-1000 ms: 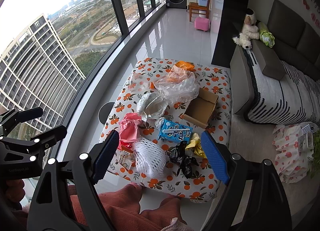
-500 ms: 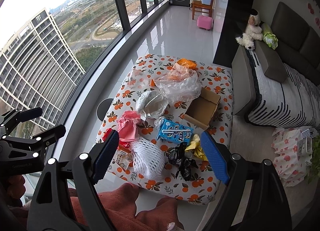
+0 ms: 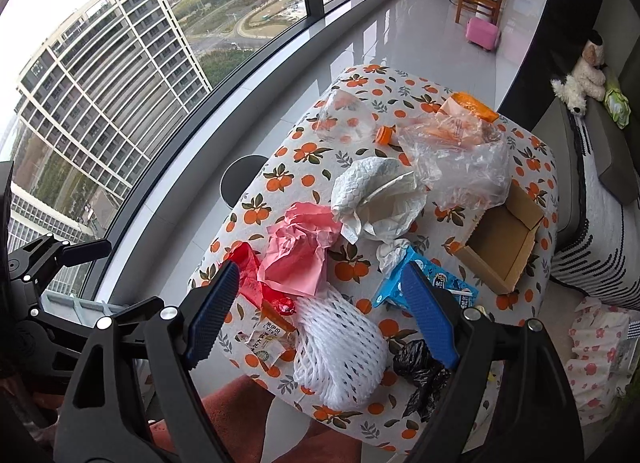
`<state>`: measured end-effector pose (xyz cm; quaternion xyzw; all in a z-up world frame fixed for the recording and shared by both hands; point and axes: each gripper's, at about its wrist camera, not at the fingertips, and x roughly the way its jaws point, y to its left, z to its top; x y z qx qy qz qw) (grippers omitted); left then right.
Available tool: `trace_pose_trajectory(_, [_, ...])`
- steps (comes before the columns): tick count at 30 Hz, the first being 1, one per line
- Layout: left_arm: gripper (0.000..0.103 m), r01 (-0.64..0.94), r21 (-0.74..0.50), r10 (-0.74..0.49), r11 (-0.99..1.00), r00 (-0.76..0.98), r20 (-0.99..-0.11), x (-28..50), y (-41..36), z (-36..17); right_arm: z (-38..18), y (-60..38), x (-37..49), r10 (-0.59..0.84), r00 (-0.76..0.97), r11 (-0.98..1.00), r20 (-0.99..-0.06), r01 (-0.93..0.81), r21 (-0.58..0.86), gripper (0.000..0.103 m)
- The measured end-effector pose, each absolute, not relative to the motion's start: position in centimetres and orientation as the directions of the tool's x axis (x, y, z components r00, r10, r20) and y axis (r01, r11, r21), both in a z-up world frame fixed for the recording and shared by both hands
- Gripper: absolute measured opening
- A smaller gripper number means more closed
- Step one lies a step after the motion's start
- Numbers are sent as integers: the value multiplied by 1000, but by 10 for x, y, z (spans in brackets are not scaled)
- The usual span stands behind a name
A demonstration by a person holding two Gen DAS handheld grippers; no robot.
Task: Collect trash
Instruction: 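Grasp the red plastic with the left tool while the right tool grasps the pink paper, then carry the red plastic and pink paper over the grey bin with both tools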
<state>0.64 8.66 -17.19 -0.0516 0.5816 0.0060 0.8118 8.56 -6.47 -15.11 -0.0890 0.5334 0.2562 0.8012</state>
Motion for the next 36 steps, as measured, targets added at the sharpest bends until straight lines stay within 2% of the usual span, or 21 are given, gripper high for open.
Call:
trace_pose_trajectory(7, [92,-104,-95,-62,990,286,-956,30,112,-255,-232,-29,111,277,227,857,-934,-498,133,80])
trace_pose_trajectory(13, [90,-58,-122,-101,991,280,-955,52,114,-306,-283,-17,123,224,184,874,-957,-472,114,80])
trace_pose_trajectory(14, [84,-46,-131,-114,990,276,-954,54,113,-312,-290,-15,124,217,178,875,-960,-472,110,80])
trace_pose_trajectory(15, [69,-38,-147,-131,988,267,-955,56,112,-318,-295,-14,125,208,173,874,-963,-474,104,78])
trace_pose_trajectory(17, [50,-36,-191,-178,981,227,-957,62,112,-334,-305,-12,125,199,152,872,-968,-479,104,65])
trace_pose_trajectory(18, [45,-38,-210,-197,977,212,-957,63,112,-340,-309,-12,125,198,137,870,-970,-481,110,54])
trace_pose_trajectory(21, [45,-4,-179,-172,984,240,-955,61,105,-340,-314,-8,122,184,136,863,-974,-496,94,41])
trace_pose_trajectory(22, [44,13,-163,-162,986,245,-956,60,101,-339,-314,-8,120,181,143,860,-973,-503,86,28])
trace_pose_trajectory(23, [39,24,-158,-159,987,249,-955,60,98,-337,-313,-8,119,182,146,858,-972,-508,84,20])
trace_pose_trajectory(24, [29,31,-155,-158,987,252,-955,59,96,-335,-312,-10,119,190,144,858,-971,-504,93,14])
trace_pose_trajectory(25, [23,37,-140,-144,990,256,-956,59,93,-333,-311,-12,119,201,141,860,-969,-499,106,13])
trace_pose_trajectory(26, [11,47,-125,-133,991,261,-956,58,90,-329,-309,-14,119,206,142,860,-968,-499,110,12])
trace_pose_trajectory(27, [8,57,-121,-132,991,265,-955,57,88,-326,-305,-14,118,209,145,859,-967,-500,110,11])
trace_pose_trajectory(36, [6,45,-87,-97,995,353,-931,46,83,-279,-258,-34,114,236,209,861,-949,-498,105,10])
